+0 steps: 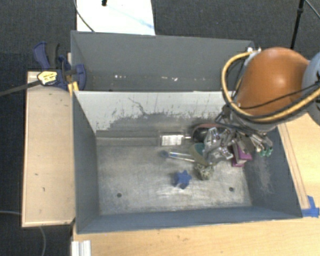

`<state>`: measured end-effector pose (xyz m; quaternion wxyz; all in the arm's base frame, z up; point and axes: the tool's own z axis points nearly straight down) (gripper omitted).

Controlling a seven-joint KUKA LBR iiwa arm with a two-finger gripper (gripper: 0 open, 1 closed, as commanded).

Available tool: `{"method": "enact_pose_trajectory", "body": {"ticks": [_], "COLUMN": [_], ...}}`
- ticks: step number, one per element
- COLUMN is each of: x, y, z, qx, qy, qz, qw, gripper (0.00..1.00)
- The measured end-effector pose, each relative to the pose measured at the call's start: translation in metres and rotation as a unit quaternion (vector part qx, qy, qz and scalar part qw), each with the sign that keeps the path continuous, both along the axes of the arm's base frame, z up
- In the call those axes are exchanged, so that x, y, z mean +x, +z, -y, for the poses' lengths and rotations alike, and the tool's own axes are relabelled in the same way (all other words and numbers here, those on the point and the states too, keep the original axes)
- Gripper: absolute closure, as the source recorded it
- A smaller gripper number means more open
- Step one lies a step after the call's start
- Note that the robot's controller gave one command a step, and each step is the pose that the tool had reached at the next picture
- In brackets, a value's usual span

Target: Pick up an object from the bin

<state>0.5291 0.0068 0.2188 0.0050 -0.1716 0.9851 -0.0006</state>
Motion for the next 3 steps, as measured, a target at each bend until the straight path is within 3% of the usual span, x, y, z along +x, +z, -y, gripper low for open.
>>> {"method": "enact_pose_trajectory", "body": {"ticks": [1,2,3], "x": [-0.024,-0.003,-0.004], "y": [-0.140,-0.108,-0.109], "z": [0.023,-0.014,-0.013], "qx": [0.000,0.002,0.001], "qy": [0.057,-0.230,-0.228], "qz": [-0.0082,-0.0023,-0.0033], "qw": [0.9983,0.9733,0.9736], "gripper": [1.00,1.00,0.00]}}
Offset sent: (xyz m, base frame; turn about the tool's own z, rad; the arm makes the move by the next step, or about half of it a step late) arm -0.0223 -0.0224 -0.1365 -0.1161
